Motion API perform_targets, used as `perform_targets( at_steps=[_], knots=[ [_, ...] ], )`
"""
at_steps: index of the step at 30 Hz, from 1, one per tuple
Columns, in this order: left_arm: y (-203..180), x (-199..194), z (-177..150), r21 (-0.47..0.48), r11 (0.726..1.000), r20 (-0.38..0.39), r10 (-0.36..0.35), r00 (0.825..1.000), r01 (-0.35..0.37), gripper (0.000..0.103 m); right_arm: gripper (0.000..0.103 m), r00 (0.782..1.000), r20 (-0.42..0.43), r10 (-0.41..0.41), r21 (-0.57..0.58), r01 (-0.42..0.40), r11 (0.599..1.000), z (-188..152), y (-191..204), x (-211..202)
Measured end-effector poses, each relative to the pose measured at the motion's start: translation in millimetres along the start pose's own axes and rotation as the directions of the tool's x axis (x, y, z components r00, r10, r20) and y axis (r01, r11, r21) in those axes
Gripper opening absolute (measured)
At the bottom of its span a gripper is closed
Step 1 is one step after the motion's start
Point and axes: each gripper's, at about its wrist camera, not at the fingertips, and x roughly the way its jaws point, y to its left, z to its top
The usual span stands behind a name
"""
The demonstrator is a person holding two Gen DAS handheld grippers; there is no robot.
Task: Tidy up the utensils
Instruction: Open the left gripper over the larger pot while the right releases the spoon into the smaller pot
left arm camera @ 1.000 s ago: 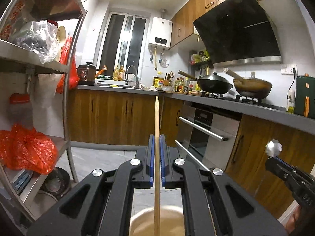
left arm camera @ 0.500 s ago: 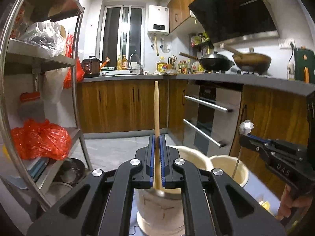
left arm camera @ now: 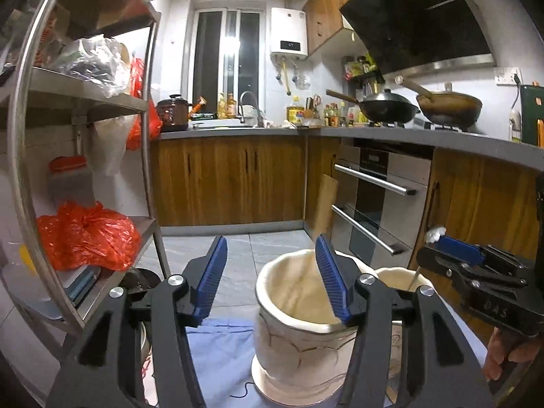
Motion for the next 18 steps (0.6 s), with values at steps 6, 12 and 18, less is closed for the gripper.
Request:
perform_targets(
  at_steps=[6,12,18],
  knots=[
    [4,-27,4,-0.026,0.999,0.044,0.033,0.998,-0.032,0.098,0.091,0.999,0.028,0.016,0.018,-0.017,1.000,6,-1,-19],
    [4,-55,0,-0.040,0.999,0.037,0.003,0.999,-0.002,0.098,0.098,0.997,0.076,-0.023,0.006,0.023,1.000,12,5,-50],
    [-3,-83,-13,-0.030,1.000,0.022,0.004,1.000,-0.004,0.098,0.098,0.992,0.124,-0.030,-0.038,0.035,0.999,12,18,-81]
  ],
)
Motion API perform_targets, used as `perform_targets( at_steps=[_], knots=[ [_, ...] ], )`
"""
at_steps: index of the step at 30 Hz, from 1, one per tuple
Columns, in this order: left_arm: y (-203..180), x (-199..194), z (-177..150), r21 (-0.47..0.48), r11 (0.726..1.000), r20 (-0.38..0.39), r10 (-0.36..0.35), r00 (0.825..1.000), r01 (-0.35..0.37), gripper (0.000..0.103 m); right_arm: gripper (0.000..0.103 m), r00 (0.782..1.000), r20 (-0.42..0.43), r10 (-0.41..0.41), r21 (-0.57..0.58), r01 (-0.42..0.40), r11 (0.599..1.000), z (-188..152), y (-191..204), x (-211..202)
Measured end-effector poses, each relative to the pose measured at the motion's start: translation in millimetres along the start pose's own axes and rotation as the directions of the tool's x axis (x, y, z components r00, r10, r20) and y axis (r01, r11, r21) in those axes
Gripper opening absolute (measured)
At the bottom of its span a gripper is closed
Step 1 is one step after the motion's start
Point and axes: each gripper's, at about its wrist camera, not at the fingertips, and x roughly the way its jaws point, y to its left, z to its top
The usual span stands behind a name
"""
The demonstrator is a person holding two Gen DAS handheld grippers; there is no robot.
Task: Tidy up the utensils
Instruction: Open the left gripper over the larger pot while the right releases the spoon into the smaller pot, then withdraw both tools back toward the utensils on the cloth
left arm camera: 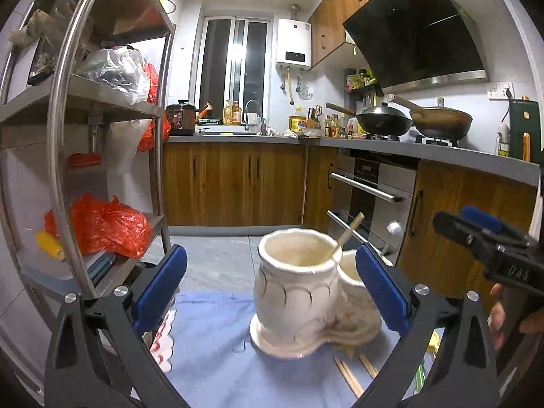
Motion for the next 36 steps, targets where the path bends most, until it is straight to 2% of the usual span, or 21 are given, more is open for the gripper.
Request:
perform_targets(
  at_steps=[7,16,19,24,28,32,36],
  knots=[
    [-7,-19,-26,0.021,1.000,0.012,0.023,1.000,-0.023,0.098,0.098,1.000,-0.001,-0.015,-0.009,0.015,1.000,-12,4,-34],
    [-24,-24,-63,0.038,0.999,-0.079,-0.027,0.996,0.031,0.098,0.098,0.993,-0.107,-0.057,-0.004,0.057,0.998,-46,-10,-62],
    [-32,-22,-76,0.074,0.996,-0.127,-0.036,0.991,0.046,0.098,0.098,0.984,-0.161,-0.072,0.020,0.076,0.997,-58,-21,-70],
    [-39,-23,-89,0.097,0.992,-0.170,-0.065,0.983,0.082,0.098,0.098,0.957,-0.273,-0.096,0.089,0.125,0.988,-80,-48,-80],
    [-42,-16,-97,0.080,0.990,-0.249,-0.094,0.964,0.117,0.098,0.098,0.929,-0.357,-0.101,0.143,0.162,0.976,-98,-66,-81],
    [-47,-10,-107,0.093,0.989,-0.311,-0.081,0.947,0.115,0.098,0.098,0.896,-0.419,-0.146,0.068,0.192,0.979,-111,-61,-71],
    [-52,-8,-111,0.114,0.986,-0.337,-0.079,0.938,0.124,0.098,0.093,0.867,-0.475,-0.151,-0.004,0.169,0.986,-123,-51,-58]
  ],
)
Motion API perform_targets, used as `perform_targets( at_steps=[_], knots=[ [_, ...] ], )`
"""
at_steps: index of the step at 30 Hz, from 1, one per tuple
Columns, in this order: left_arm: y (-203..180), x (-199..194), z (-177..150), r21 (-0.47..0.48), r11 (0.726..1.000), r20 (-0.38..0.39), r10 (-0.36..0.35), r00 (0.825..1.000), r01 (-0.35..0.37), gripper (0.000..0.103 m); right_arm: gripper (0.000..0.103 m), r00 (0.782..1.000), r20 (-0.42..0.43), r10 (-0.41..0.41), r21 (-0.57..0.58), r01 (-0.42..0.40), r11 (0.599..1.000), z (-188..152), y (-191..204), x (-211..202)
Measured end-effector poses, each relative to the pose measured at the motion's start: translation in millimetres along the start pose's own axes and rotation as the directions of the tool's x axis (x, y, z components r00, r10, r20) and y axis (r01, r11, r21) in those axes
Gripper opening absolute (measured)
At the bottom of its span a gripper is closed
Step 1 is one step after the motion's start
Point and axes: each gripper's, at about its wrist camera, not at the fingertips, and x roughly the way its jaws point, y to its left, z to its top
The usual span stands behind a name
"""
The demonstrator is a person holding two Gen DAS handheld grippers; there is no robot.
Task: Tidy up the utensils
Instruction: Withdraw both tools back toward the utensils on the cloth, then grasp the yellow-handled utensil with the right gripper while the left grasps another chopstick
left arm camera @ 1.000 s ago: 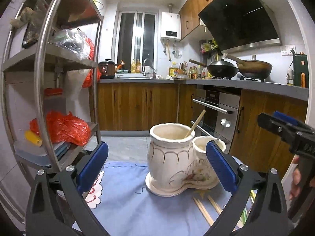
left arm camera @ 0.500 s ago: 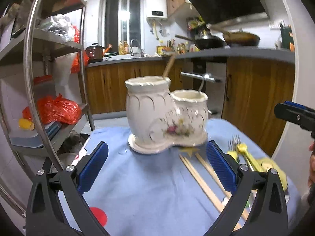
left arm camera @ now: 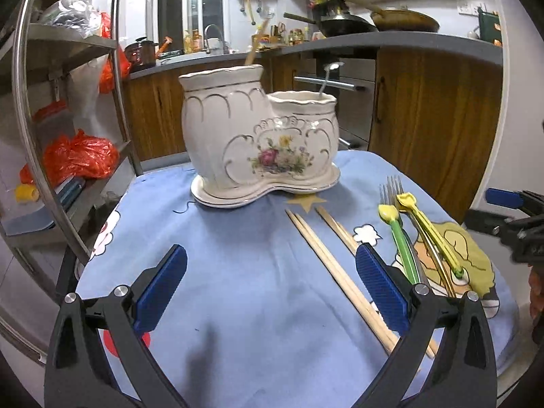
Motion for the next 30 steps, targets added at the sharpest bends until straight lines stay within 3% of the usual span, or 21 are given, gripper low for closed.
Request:
perform_targets(
  at_steps=[5,8,15,21,26,28,30],
  knots=[
    [-3,1,0,0.019,1.000,-0.010,0.006,1.000,-0.006,0.098,0.051,0.998,-0.058,-0.013,-0.044,0.011,0.999,-2,8,17],
    [-5,2,0,0.026,1.000,-0.016,0.009,1.000,-0.008,0.098,0.039,0.995,-0.098,0.013,-0.019,-0.015,1.000,-3,6,26],
    [-7,4,1,0.030,1.000,-0.023,0.002,1.000,-0.002,0.098,0.034,0.990,-0.134,0.037,-0.010,-0.039,0.999,3,9,38],
    [-10,7,2,0.042,0.999,-0.046,0.002,0.999,0.000,0.096,0.029,0.985,-0.175,-0.001,-0.035,-0.005,0.999,18,10,58],
    [-13,18,3,0.029,0.998,-0.140,-0.048,0.989,0.053,0.078,0.016,0.982,-0.184,0.048,0.007,-0.047,0.999,24,-1,67],
    [-16,21,2,0.034,0.998,-0.170,-0.045,0.984,0.051,0.063,0.012,0.983,-0.172,0.062,0.027,-0.058,0.998,25,-4,65],
    [-19,25,2,0.023,0.998,-0.203,-0.059,0.977,0.065,0.055,0.011,0.988,-0.147,0.057,0.027,-0.054,0.998,25,-5,59]
  ],
)
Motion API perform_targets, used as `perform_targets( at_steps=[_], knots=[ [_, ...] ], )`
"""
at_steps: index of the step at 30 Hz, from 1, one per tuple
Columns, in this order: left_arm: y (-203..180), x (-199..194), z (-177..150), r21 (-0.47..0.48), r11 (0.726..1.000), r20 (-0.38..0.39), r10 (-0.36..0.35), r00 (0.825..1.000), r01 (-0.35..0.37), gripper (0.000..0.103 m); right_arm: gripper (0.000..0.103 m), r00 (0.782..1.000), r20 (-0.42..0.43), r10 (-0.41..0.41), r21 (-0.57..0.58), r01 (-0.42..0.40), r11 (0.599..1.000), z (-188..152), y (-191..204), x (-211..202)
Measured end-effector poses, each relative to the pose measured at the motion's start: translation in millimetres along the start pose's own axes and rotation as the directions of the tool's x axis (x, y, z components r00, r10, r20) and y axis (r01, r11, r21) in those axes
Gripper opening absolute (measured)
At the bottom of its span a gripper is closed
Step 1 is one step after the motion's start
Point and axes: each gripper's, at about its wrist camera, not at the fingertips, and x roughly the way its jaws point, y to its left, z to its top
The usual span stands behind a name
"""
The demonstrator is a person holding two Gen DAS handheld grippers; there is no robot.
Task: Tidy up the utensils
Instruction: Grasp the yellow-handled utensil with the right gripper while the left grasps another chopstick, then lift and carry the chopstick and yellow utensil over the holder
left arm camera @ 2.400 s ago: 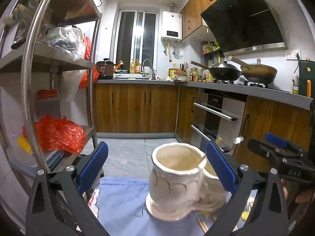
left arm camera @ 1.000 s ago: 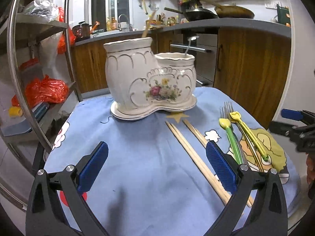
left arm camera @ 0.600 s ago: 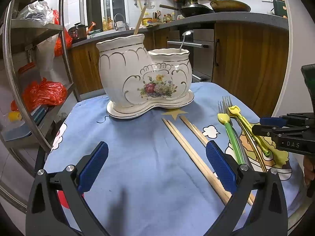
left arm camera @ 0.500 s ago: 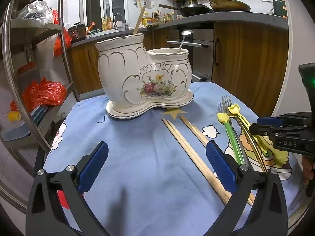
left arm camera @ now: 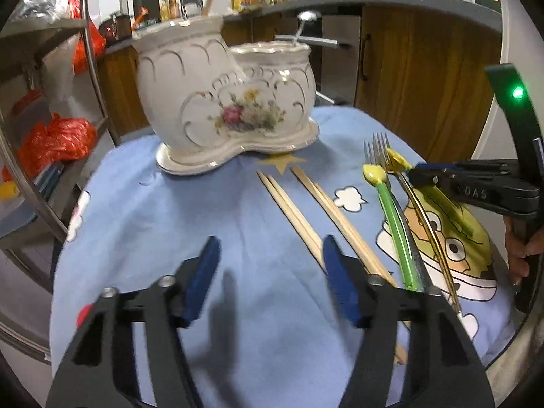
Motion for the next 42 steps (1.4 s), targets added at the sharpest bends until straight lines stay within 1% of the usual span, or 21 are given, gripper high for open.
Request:
perform_targets(
  at_steps=[1,5,8,10,14,15,17,21,23,25,29,31,36,38,42],
  knots=[
    [-1,2,1,-0.010,1.000,-0.018,-0.009,1.000,0.009,0.053,0.011,1.000,0.014,0.001,0.002,-0.001,1.000,-1,-1,-3],
    [-6,7,1,-0.023,1.000,-0.057,-0.012,0.998,0.011,0.052,0.011,1.000,0.026,0.016,0.007,-0.016,1.000,-3,-2,-8],
    [-10,13,3,-0.022,1.000,-0.089,0.006,0.996,-0.008,0.049,0.011,0.999,0.041,0.020,-0.002,-0.020,1.000,-4,0,-13],
    [-12,14,5,-0.016,0.999,-0.100,0.031,0.994,-0.032,0.046,0.011,0.998,0.059,0.015,-0.020,-0.014,1.000,-4,4,-17],
    [-17,20,12,0.011,0.997,-0.128,0.076,0.989,-0.075,0.042,0.011,0.996,0.079,0.027,-0.042,-0.024,0.999,-7,9,-24],
    [-17,22,15,0.014,0.997,-0.136,0.083,0.987,-0.082,0.040,0.011,0.996,0.083,0.032,-0.050,-0.028,0.998,-8,11,-26],
    [-19,30,19,0.020,0.997,-0.173,0.076,0.982,-0.074,0.037,0.011,0.995,0.091,0.038,-0.060,-0.032,0.998,-10,13,-29],
    [-16,41,34,0.004,0.997,-0.216,0.073,0.974,-0.073,0.025,0.011,0.992,0.102,0.069,-0.063,-0.063,0.996,-13,12,-36],
    [-14,46,40,-0.004,0.997,-0.231,0.071,0.970,-0.074,0.022,0.011,0.991,0.104,0.081,-0.062,-0.075,0.995,-13,12,-37],
    [-13,50,44,-0.004,0.997,-0.238,0.069,0.969,-0.072,0.013,0.011,0.989,0.110,0.101,-0.055,-0.095,0.994,-14,10,-39],
    [-10,50,45,-0.001,0.999,-0.234,0.049,0.971,-0.051,0.011,0.011,0.981,0.127,0.146,-0.055,-0.140,0.989,-14,10,-43],
    [-6,47,43,0.017,0.999,-0.227,0.045,0.973,-0.043,0.005,0.011,0.978,0.133,0.158,-0.060,-0.151,0.987,-14,11,-45],
    [-1,32,26,0.068,0.998,-0.201,0.030,0.979,-0.016,0.004,0.011,0.968,0.161,0.194,-0.069,-0.185,0.980,-14,13,-51],
    [1,27,20,0.083,0.996,-0.180,0.037,0.983,-0.022,0.004,0.011,0.965,0.170,0.198,-0.080,-0.187,0.979,-14,15,-53],
    [15,5,12,0.058,0.998,-0.083,0.000,0.997,0.005,0.004,0.011,0.959,0.198,0.205,-0.101,-0.188,0.977,-15,19,-57]
  ],
)
